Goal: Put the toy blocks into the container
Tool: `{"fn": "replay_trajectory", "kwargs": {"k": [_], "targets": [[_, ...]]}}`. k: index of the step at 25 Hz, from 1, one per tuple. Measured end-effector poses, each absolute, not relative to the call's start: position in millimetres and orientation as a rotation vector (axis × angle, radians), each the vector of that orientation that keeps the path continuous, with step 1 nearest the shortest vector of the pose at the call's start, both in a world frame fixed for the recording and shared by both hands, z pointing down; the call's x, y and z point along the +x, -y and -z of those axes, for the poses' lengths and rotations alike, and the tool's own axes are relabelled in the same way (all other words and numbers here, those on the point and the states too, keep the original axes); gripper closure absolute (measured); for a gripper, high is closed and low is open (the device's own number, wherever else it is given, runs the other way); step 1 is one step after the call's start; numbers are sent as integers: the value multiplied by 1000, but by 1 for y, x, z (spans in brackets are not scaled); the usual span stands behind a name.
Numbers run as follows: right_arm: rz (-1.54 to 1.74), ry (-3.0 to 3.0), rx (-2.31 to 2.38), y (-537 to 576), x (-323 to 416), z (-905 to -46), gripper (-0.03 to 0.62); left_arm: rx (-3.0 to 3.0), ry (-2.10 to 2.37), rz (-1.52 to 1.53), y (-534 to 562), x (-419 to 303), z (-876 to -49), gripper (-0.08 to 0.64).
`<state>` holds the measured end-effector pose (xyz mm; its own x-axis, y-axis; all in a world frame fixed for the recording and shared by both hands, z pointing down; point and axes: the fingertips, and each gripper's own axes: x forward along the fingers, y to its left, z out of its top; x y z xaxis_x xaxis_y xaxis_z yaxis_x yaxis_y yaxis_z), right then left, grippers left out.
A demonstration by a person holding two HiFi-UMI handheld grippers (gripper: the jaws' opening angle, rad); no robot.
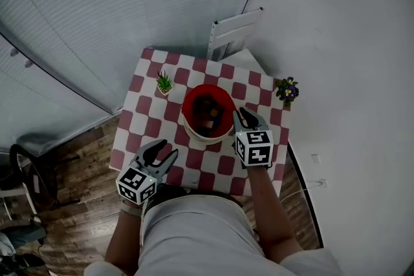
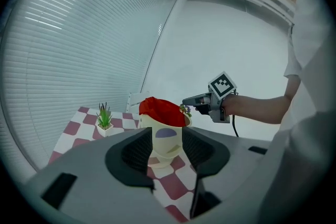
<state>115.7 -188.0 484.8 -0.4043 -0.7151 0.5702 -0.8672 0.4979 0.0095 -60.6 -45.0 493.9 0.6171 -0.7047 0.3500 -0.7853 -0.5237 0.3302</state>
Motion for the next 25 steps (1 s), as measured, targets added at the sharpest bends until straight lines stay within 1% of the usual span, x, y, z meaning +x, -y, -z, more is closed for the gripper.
{"fn": "replay_trajectory", "kwargs": {"k": [8,12,25], "targets": [[-443,2173,1373,192,167,-510,520,2375,1172,-298,36,-48,-496,403],[-465,2136,1363,198,184,-538,504,2340,1203,-311,31,-45,-498,403],[-530,2089,1225,219,192,-630,471,2176,1325,-368,7,-30,-520,403]]}}
